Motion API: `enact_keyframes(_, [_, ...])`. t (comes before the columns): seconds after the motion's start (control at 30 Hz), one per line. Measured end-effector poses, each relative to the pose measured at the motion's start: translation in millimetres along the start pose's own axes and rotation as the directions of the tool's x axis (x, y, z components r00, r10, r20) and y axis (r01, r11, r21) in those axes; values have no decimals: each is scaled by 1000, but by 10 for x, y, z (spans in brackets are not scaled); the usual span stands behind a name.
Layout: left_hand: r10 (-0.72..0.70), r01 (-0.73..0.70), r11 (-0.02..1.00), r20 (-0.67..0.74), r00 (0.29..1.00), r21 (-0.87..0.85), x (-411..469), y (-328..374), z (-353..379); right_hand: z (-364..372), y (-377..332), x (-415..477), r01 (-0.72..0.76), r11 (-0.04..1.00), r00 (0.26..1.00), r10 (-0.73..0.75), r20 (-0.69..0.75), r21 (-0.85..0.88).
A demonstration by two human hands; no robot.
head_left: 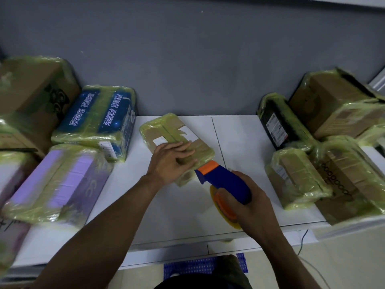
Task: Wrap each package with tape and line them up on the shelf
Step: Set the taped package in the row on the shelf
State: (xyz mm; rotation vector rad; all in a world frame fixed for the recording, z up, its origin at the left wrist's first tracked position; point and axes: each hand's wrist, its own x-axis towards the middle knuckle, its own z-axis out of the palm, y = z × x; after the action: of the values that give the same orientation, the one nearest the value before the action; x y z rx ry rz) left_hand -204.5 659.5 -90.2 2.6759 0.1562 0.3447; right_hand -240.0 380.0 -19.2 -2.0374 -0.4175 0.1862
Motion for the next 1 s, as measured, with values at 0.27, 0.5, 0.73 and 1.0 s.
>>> enact_keyframes(0.27, [-7, 3, 999, -72, 997, -54, 13, 4, 29, -187, 44, -241, -25, 999, 999, 25, -22, -26])
enact_keyframes(0.5, [-43, 43, 999, -45, 998, -4, -22, 156, -16, -191, 144, -341, -58, 998, 998, 58, -2, -34])
enact_keyframes(0.73, [-104, 103, 994, 24, 994, 29, -16, 261, -29, -51, 190, -188, -93, 992, 994, 98, 58, -81])
enact_keyframes(1.0, [-143, 141, 989, 37, 989, 51, -10, 338, 1, 188, 204, 119, -97, 987, 992, 106, 64, -127])
